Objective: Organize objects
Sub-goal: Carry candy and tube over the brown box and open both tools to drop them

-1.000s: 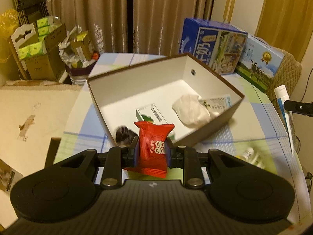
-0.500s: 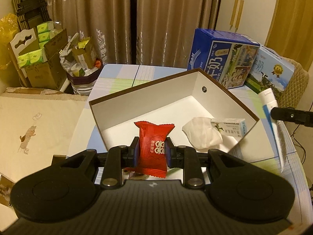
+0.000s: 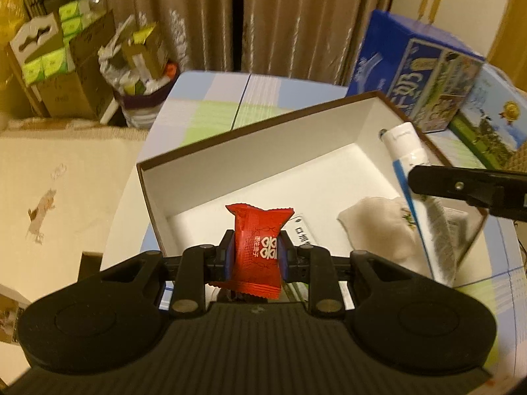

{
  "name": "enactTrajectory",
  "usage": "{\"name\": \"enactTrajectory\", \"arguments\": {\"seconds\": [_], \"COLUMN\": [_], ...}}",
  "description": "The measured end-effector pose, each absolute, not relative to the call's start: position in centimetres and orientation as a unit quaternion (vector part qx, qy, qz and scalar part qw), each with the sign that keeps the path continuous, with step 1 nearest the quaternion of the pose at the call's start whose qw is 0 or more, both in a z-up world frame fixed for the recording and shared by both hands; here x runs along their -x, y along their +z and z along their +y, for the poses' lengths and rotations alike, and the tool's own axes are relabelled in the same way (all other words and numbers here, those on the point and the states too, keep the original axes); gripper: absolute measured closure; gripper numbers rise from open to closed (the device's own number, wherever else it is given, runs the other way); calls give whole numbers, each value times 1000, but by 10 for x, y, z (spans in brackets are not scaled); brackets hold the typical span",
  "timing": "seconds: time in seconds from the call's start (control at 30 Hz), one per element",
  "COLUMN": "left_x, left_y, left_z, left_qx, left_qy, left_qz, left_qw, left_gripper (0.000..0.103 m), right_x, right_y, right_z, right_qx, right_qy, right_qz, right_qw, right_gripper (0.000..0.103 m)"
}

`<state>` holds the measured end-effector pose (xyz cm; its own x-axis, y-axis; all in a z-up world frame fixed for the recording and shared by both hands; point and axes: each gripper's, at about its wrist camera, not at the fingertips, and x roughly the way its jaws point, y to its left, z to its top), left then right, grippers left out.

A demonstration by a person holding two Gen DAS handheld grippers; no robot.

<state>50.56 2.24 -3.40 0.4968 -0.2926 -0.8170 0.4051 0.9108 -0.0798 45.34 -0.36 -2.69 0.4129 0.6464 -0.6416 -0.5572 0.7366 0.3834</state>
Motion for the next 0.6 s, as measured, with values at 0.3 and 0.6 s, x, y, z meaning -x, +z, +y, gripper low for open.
{"name": "enactTrajectory", "arguments": {"seconds": [0.3, 0.6], "left_x": [-545, -567], "left_y": [-69, -95], "left_z": [13, 0], "left_qx": [-70, -95], "left_qy": [-185, -183], "left_qz": [493, 510], "left_qw": [847, 835], "left_gripper": [81, 81], "right_x": [-498, -527], "right_y": [-77, -111], "right_z": [38, 58], "right_qx": [-6, 34], "right_qy": [331, 307], "right_qz": [464, 499], "right_qw": [822, 810], "right_gripper": [72, 72]}}
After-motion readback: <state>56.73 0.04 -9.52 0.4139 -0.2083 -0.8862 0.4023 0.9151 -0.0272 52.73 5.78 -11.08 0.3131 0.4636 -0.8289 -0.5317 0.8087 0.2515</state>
